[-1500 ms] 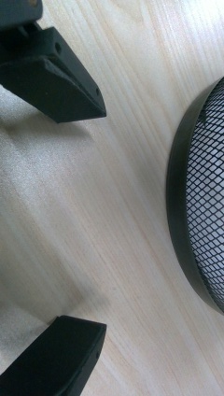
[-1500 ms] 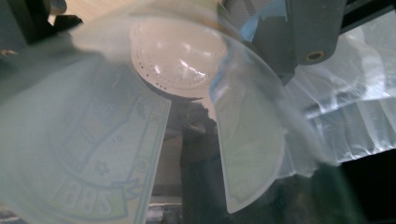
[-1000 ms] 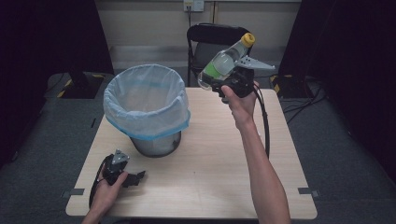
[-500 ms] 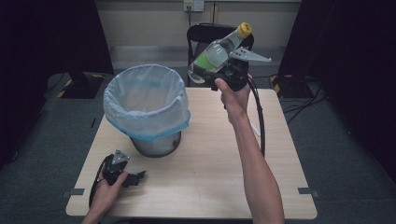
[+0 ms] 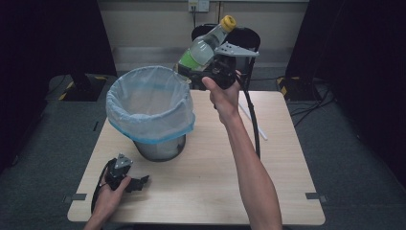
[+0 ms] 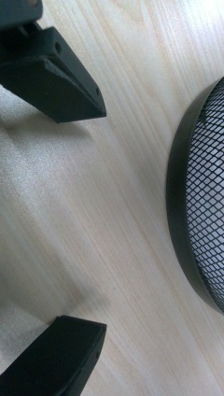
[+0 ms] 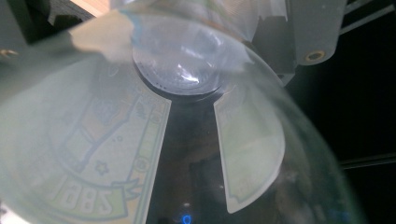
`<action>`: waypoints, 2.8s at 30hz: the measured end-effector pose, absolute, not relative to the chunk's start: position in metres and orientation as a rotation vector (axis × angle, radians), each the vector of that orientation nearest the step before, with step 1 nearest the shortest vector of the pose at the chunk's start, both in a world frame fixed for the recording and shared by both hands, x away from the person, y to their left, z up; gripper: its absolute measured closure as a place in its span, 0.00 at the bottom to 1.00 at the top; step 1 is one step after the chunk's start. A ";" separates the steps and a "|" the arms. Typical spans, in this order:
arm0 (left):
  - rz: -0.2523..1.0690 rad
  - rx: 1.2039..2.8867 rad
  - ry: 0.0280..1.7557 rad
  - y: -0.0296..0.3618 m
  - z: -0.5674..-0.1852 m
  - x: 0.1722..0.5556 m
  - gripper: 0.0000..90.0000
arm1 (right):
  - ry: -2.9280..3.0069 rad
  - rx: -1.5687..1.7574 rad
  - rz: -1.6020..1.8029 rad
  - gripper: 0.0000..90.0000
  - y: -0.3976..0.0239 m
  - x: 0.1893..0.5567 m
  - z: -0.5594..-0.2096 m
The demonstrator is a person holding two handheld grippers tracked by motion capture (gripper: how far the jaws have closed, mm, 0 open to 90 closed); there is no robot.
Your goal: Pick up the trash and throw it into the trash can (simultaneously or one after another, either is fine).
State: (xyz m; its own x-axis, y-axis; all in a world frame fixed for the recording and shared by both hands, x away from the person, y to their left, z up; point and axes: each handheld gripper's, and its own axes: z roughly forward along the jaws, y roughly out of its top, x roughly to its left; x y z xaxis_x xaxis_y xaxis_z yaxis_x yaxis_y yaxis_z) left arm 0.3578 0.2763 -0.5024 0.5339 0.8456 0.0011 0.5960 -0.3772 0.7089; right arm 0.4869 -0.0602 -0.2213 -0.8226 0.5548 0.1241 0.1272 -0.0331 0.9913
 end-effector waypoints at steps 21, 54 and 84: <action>0.485 2.109 1.162 0.276 -0.502 0.358 0.00 | 2.130 0.633 1.891 0.31 0.015 0.486 -0.230; 0.480 2.106 1.154 0.277 -0.503 0.358 0.00 | 2.069 0.707 1.912 0.24 -0.007 0.490 -0.234; 0.480 2.104 1.153 0.277 -0.503 0.357 0.00 | 1.984 0.884 1.729 0.19 -0.097 0.499 -0.264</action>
State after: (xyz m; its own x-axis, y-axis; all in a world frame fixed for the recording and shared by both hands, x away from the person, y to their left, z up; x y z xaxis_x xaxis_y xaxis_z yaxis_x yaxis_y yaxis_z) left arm 0.3574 0.2771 -0.5030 0.5391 0.8423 -0.0031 0.5912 -0.3758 0.7137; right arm 0.4986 -0.0967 -0.2639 -0.7383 0.6622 0.1282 0.2175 0.0538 0.9746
